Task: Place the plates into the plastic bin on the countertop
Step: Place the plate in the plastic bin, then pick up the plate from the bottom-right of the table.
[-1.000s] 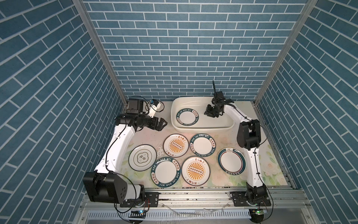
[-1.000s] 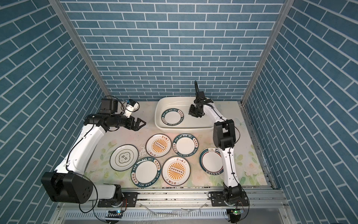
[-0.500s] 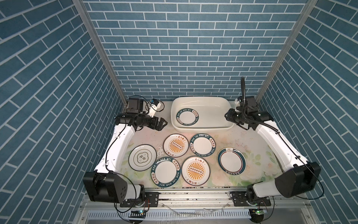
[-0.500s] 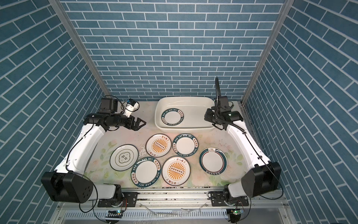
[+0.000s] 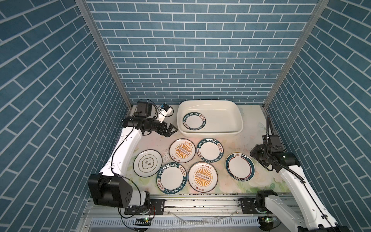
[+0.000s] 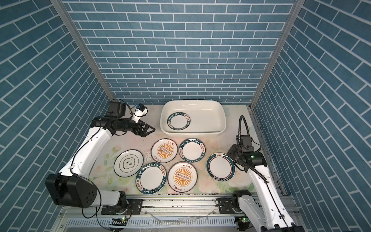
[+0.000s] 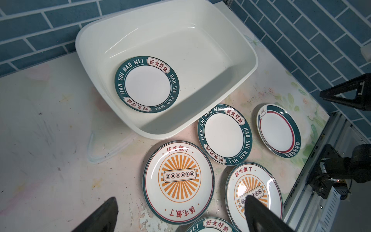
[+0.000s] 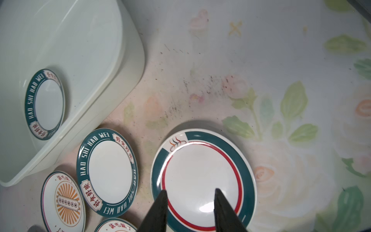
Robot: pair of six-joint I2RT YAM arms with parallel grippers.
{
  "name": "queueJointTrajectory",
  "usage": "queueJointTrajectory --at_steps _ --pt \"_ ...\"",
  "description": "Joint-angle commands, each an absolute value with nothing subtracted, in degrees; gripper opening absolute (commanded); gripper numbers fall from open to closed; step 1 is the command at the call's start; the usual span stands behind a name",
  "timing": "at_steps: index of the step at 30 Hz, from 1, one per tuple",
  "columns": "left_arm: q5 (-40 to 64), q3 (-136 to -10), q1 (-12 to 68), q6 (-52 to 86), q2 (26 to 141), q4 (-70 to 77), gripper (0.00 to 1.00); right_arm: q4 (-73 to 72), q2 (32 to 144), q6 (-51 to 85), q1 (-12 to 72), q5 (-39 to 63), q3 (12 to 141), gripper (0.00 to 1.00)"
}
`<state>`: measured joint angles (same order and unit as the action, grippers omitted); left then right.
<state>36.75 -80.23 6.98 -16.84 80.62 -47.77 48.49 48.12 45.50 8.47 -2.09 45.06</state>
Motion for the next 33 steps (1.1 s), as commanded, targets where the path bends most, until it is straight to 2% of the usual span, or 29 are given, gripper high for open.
queueJointTrajectory --at_steps 1,11,20,33 --pt "40.0 -79.6 7.6 -18.5 81.0 -49.9 1.0 53.9 44.3 51.1 7.6 -6.5 43.1 0.4" --pt "38.5 -78.1 8.6 -17.8 80.9 -48.2 1.0 55.3 36.5 56.6 5.7 -4.8 35.5 0.42" --pt "38.2 -77.4 9.1 -17.1 80.6 -47.5 1.0 56.1 35.7 58.7 4.7 -4.0 32.0 0.43" --pt "39.3 -78.0 9.8 -16.3 81.3 -46.3 1.0 49.8 34.8 61.0 1.3 4.6 22.8 0.45"
